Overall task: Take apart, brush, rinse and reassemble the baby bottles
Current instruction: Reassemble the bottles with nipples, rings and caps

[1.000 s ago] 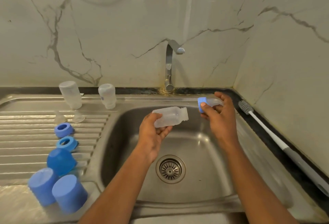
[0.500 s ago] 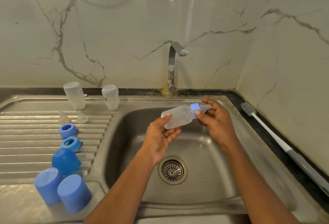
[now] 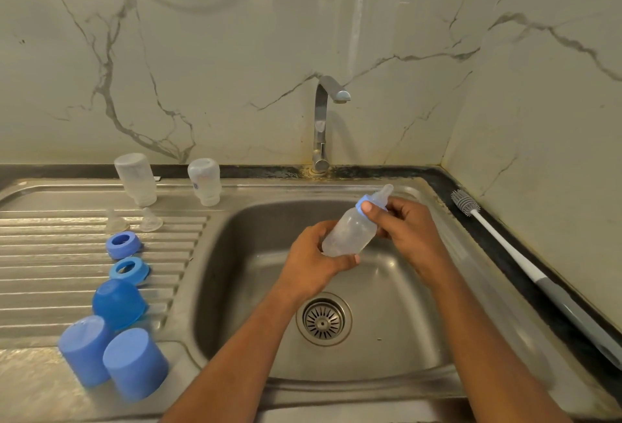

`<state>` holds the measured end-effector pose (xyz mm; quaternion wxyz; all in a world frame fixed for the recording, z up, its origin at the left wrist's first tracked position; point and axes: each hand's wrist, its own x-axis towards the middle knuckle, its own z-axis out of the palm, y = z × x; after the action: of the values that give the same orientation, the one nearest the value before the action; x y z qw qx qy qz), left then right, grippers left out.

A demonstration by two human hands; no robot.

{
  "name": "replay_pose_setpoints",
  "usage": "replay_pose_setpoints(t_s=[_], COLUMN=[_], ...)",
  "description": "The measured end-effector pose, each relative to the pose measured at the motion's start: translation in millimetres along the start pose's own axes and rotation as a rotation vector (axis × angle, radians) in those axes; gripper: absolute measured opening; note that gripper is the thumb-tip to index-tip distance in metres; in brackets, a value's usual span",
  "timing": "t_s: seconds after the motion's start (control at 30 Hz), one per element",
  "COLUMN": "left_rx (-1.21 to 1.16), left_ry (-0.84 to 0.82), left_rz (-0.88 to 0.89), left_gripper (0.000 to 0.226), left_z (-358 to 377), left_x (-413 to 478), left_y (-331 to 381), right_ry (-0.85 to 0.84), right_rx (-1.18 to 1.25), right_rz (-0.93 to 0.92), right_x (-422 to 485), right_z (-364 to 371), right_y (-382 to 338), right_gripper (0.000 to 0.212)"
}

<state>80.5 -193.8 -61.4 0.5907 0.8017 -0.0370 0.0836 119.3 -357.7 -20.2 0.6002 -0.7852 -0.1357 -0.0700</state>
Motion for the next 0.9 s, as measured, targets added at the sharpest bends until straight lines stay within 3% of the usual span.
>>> replay_pose_setpoints(t_s=[0.07,0.2,0.27,0.33,0.43,0.63,0.83,0.9], left_rx=[0.170,0.203,0.200,0.154,0.101,0.038,0.218,0.198], left_ry=[0.034,0.061,0.043,0.006,-0.064,-0.143,-0.023,-0.045], left_rz=[0.015,-0.044,-0.064,-0.099,-0.144,-0.133,-0.006,-0.008], left_gripper=[0.049,0.054,0.052,0.046,0.040,0.028,0.044,0.044], left_z=[-0.5,3.0,3.7,3.7,4.9,6.0,9.5,10.1], left_x=[0.2,-1.7,-0.5,1.9,2.1,-1.7,-4.4,-3.6], left_y=[-2.5,-4.9,-5.3,-6.2,-4.8,-2.4,-0.6,-0.1], right_ry=[0.028,0.098,0.051,-0.011,-0.045,-0.112,0.102,0.085], right_rx=[-0.087,-0.271,-0.298,-0.168,0.106,0.070,-0.126,-0.148], right_rz=[0.012,0.034,0.069,0.107,0.104,0.046,0.048,0.066], right_x=[2.0,0.3,-1.3,0.0,2.7,2.0,3.3,2.0], right_z=[2.0,11.8,12.8,7.3,-3.2,-10.6,-6.1,-2.4], right_y=[3.3,1.1,1.3,0.5,-2.4,-2.1,-8.5,-8.2], right_gripper=[0.033,0.035,0.053,0.073,0.042,0.055,0.077,0.078])
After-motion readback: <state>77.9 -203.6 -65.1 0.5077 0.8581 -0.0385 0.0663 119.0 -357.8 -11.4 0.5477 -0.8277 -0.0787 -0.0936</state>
